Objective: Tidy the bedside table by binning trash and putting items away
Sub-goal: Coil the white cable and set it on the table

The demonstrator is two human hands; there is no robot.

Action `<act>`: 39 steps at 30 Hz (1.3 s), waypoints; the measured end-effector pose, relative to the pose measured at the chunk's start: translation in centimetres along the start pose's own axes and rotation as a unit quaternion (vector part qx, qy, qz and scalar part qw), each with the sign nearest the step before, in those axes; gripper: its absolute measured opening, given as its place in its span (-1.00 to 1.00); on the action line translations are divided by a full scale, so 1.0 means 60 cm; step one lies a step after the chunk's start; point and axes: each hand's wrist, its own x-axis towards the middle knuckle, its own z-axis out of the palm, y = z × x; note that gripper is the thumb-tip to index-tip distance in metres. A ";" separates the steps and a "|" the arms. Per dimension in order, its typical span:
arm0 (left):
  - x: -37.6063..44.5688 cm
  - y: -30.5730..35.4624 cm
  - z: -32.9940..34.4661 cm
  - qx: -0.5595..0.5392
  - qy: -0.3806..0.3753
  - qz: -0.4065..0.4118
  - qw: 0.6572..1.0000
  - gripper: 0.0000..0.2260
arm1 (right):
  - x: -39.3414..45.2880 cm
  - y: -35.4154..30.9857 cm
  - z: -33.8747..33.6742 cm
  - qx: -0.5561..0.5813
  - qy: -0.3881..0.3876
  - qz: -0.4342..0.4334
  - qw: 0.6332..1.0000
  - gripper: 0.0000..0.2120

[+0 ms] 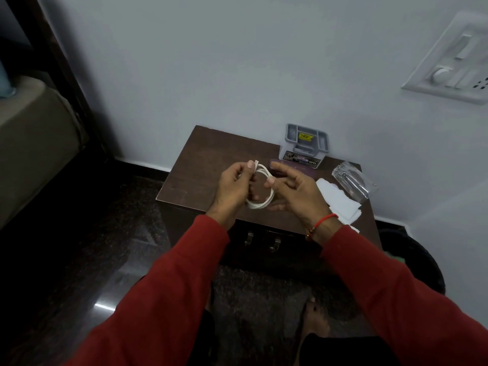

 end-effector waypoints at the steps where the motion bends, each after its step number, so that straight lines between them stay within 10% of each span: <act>1: -0.001 0.000 0.001 0.023 -0.007 0.008 1.000 -0.77 | 0.003 -0.003 -0.004 -0.013 -0.005 -0.008 1.000 -0.61; 8: 0.000 -0.003 0.011 0.069 -0.056 0.022 0.996 -0.84 | 0.037 -0.002 -0.023 -0.170 -0.048 -0.097 0.980 -0.70; 23: 0.026 0.002 0.012 -0.105 0.152 -0.080 0.979 -0.76 | 0.160 -0.009 -0.019 0.101 0.076 0.030 0.992 -0.71; 39: 0.067 -0.008 0.010 -0.134 0.136 -0.096 0.977 -0.77 | 0.405 0.075 0.063 0.053 0.205 0.094 0.973 -0.74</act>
